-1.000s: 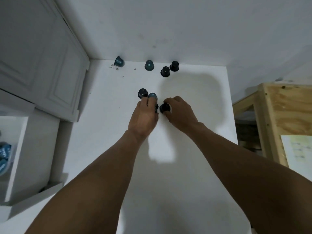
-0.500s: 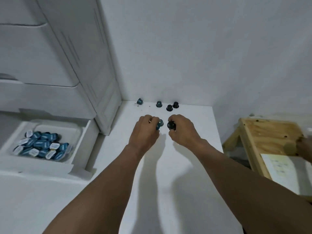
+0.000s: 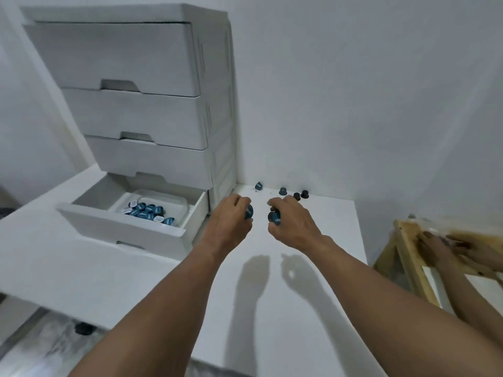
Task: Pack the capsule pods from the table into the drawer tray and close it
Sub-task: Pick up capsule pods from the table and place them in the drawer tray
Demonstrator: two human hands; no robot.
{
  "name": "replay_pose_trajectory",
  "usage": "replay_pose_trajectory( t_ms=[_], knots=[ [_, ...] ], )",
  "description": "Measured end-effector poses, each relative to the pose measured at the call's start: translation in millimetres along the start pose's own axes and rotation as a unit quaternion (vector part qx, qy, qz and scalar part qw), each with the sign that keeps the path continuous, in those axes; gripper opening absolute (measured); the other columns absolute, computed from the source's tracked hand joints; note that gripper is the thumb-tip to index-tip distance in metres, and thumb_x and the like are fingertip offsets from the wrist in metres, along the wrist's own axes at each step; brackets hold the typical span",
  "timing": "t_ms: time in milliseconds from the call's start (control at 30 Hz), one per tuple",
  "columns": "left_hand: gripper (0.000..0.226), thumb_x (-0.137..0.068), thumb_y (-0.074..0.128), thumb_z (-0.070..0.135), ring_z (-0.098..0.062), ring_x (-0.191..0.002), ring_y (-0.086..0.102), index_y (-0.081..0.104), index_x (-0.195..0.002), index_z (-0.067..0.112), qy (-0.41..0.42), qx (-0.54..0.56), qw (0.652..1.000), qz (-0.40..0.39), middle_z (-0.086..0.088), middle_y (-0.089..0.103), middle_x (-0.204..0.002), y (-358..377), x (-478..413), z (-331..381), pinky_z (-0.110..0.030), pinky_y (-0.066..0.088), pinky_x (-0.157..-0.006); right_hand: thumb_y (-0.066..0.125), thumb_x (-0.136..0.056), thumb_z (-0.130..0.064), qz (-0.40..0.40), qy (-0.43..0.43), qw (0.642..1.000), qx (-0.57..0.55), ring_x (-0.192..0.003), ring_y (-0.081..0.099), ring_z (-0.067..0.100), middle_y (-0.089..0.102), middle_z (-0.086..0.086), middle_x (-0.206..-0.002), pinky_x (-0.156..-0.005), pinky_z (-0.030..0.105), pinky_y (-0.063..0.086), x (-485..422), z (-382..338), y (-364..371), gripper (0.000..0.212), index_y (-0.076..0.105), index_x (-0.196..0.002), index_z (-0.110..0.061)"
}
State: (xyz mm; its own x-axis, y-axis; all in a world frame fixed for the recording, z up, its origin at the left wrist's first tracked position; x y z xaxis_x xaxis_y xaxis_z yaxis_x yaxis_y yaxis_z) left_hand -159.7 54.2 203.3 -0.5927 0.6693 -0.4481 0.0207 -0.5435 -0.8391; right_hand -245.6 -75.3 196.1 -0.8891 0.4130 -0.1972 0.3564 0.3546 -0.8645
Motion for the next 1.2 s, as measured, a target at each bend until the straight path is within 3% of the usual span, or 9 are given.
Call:
replay_pose_trajectory(
  t_ms=[133,233,433,567,800,1033,1200],
  knots=[
    [0.035,-0.082,0.066,0.018,-0.025,-0.098,0.055,0.057,-0.115,0.01,-0.018,-0.019,1.0,0.006,-0.006,0.058,-0.113,-26.6,14.6,-18.1,-0.032,0.05,-0.081,0.064,-0.079,-0.023,0.01,-0.021,0.999,-0.027,-0.091,0.056,0.02,0.054,-0.005,-0.101,-0.076,0.032,0.047,-2.4,-34.5,-2.8,0.035,0.05,-0.111,-0.02],
    [0.032,-0.081,0.066,0.017,-0.028,-0.095,0.055,0.057,-0.111,0.01,-0.034,-0.025,0.999,0.019,-0.008,0.059,-0.108,-46.4,19.5,-37.1,-0.036,0.05,-0.079,0.067,-0.079,-0.025,0.026,-0.071,0.997,-0.002,-0.086,0.057,0.02,0.058,-0.001,-0.094,-0.075,0.033,0.049,-10.8,-66.2,-3.0,0.025,0.058,-0.099,-0.015],
    [0.032,-0.08,0.068,0.013,-0.026,-0.093,0.056,0.059,-0.111,0.007,-0.026,-0.021,0.999,0.04,-0.011,0.059,-0.107,-86.9,25.1,-93.0,-0.036,0.051,-0.081,0.069,-0.08,-0.024,0.031,-0.116,0.993,-0.01,-0.089,0.057,0.018,0.054,-0.001,-0.1,-0.077,0.024,0.045,-35.3,-127.5,23.5,0.027,0.06,-0.105,-0.018],
    [0.033,-0.081,0.066,0.006,-0.028,-0.093,0.057,0.06,-0.113,0.005,-0.029,-0.009,0.999,0.039,-0.013,0.057,-0.106,-109.2,29.4,-143.4,-0.034,0.052,-0.08,0.069,-0.083,-0.017,0.019,-0.118,0.992,-0.031,-0.091,0.056,0.018,0.049,0.001,-0.108,-0.086,0.025,0.049,-52.8,-170.6,53.7,0.035,0.059,-0.116,-0.021],
    [0.033,-0.082,0.067,0.007,-0.024,-0.089,0.054,0.057,-0.113,0.011,-0.031,-0.004,1.0,0.004,-0.007,0.049,-0.109,-139.6,31.4,-243.3,-0.032,0.053,-0.076,0.065,-0.082,-0.015,0.03,-0.097,0.995,-0.023,-0.092,0.056,0.02,0.045,0.002,-0.108,-0.089,0.03,0.05,-88.1,-236.5,110.7,0.04,0.059,-0.121,-0.019],
    [0.034,-0.081,0.068,0.009,-0.021,-0.089,0.055,0.059,-0.115,0.01,-0.019,-0.028,0.999,-0.018,-0.006,0.053,-0.108,-152.6,19.9,-324.0,-0.019,0.038,-0.072,0.064,-0.08,-0.01,0.015,-0.081,0.997,-0.009,-0.086,0.054,0.02,0.039,0.001,-0.104,-0.082,0.025,0.048,-123.1,-276.8,159.9,0.035,0.06,-0.114,-0.017],
    [0.036,-0.084,0.066,0.011,-0.016,-0.089,0.052,0.057,-0.119,0.012,-0.018,-0.004,0.999,-0.039,-0.005,0.052,-0.112,-131.9,-2.2,-353.8,-0.015,0.038,-0.074,0.062,-0.081,-0.01,-0.011,-0.072,0.997,0.004,-0.085,0.05,0.018,0.038,-0.001,-0.104,-0.077,0.022,0.04,-156.3,-274.3,183.6,0.034,0.06,-0.114,-0.017]
  ],
)
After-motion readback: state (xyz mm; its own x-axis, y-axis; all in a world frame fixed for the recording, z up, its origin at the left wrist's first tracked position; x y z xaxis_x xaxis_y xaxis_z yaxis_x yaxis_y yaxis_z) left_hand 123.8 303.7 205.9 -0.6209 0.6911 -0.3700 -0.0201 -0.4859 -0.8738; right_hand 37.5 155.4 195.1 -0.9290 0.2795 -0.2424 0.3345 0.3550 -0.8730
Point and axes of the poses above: each hand's wrist, its own x-axis away from the middle knuckle, its own y-axis out of the palm, z = x × y, the point moved 4 cm from there along -x, towards the middle knuckle
